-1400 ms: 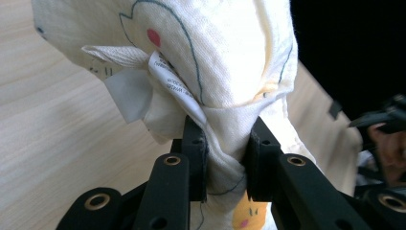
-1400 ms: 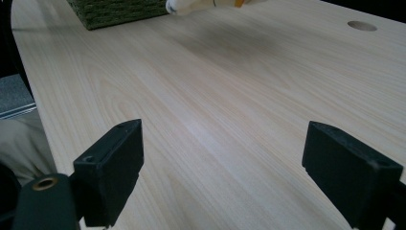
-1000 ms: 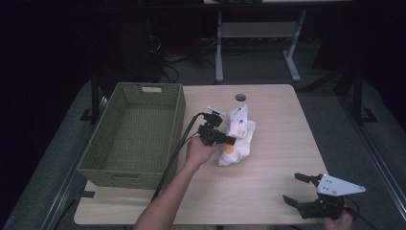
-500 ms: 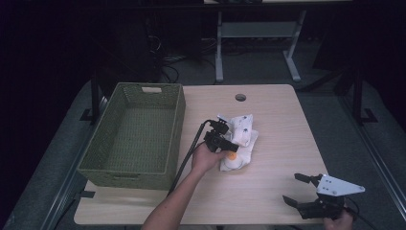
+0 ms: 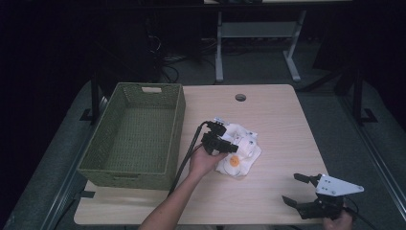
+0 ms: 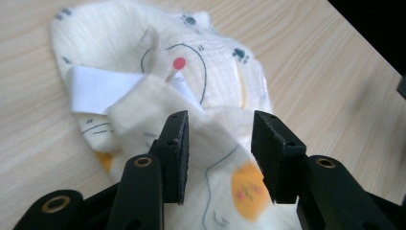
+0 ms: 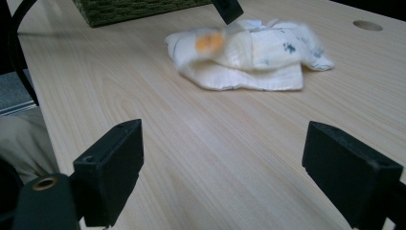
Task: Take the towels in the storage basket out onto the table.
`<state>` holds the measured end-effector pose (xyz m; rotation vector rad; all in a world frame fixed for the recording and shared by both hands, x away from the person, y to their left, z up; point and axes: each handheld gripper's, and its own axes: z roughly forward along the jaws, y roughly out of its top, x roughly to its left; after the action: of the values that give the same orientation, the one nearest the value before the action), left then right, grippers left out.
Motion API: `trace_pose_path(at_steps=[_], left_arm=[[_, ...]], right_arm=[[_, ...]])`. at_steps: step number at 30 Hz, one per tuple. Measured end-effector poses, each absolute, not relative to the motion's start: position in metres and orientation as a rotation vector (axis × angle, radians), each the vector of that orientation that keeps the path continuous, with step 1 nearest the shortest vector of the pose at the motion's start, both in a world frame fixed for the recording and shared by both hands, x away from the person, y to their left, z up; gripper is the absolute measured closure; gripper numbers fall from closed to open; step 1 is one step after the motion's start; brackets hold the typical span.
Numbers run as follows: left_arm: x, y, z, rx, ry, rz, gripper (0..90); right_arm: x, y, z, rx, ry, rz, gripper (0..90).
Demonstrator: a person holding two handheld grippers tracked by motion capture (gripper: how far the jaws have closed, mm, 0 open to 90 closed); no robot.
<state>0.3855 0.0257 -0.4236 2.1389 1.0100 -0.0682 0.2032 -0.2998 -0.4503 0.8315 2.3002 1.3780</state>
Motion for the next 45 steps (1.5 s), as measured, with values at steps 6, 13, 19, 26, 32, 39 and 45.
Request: trace_pose_path(at_steps=[6, 13, 19, 26, 32, 39, 45], left_arm=[[0.378, 0.036, -0.423, 2.091, 0.991, -0.074, 52.9], [0.367, 0.046, -0.424, 2.070, 0.950, -0.046, 50.8], [0.355, 0.052, -0.423, 2.075, 0.914, -0.028, 47.5], [0.343, 0.061, -0.422, 2.080, 0.893, -0.005, 43.5], [0.331, 0.067, -0.422, 2.097, 0.872, 0.025, 37.9], [0.318, 0.071, -0.421, 2.104, 0.840, 0.060, 34.6], [0.310, 0.077, -0.423, 2.119, 0.840, 0.065, 33.4]], right_arm=[[0.204, -0.299, -0.450, 0.836, 2.305, 1.370, 13.8], [0.206, -0.299, -0.451, 0.845, 2.303, 1.360, 13.8], [0.207, -0.297, -0.453, 0.855, 2.310, 1.350, 13.8], [0.207, -0.296, -0.453, 0.864, 2.315, 1.346, 13.8], [0.208, -0.295, -0.454, 0.859, 2.320, 1.337, 13.8], [0.209, -0.294, -0.455, 0.866, 2.322, 1.334, 13.8], [0.209, -0.296, -0.454, 0.866, 2.319, 1.339, 13.8]])
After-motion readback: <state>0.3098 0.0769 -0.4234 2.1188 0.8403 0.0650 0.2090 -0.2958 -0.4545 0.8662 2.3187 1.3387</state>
